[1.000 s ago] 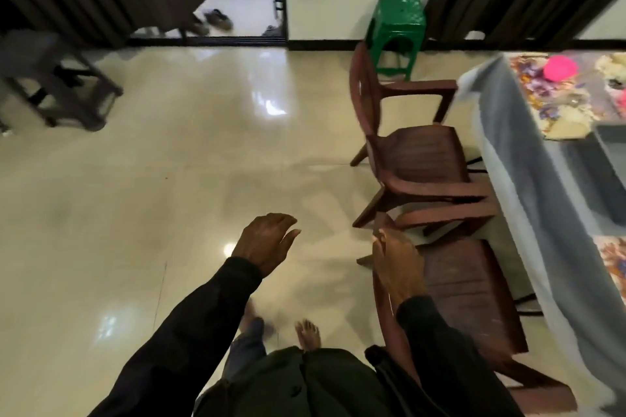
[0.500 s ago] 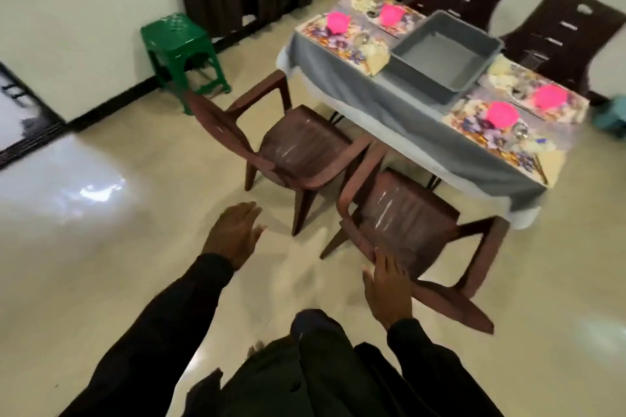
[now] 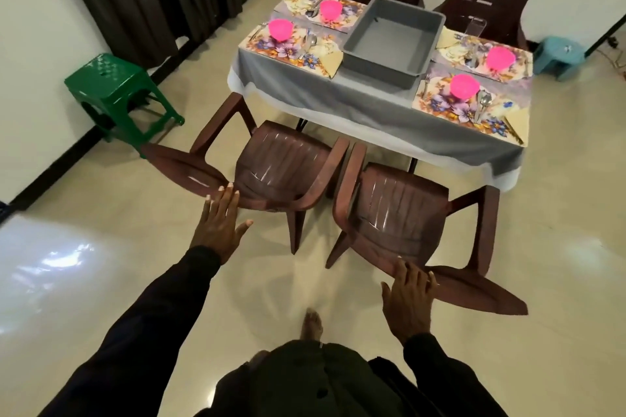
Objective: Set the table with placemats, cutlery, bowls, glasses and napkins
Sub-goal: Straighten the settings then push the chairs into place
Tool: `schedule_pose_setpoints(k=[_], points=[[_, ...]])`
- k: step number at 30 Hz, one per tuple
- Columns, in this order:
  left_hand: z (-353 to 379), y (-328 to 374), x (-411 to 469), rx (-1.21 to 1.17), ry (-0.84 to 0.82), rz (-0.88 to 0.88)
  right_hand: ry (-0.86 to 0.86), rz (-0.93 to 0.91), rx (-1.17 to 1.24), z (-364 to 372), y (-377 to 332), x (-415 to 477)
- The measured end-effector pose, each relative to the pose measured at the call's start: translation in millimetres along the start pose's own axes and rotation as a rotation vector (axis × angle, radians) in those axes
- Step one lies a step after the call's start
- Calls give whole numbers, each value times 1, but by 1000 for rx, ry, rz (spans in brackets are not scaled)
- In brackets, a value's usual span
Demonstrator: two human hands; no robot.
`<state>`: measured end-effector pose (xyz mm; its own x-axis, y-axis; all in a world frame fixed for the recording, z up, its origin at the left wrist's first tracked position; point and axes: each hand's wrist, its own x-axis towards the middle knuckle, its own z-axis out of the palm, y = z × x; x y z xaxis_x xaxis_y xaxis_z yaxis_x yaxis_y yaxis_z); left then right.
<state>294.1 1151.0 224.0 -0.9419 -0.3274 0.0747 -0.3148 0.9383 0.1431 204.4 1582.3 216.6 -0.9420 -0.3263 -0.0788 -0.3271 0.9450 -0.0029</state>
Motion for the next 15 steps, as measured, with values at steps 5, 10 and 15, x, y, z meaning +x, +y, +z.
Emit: schedule_pose_setpoints(k=[5,10,15], points=[[17,-27,24,55,-105,44,12,23,-36,5,0,0],[22,-30,43,111,-71,127,40,30,-22,6,-1,7],[28,-32,48,90,-62,134,55,56,-32,7,-4,10]])
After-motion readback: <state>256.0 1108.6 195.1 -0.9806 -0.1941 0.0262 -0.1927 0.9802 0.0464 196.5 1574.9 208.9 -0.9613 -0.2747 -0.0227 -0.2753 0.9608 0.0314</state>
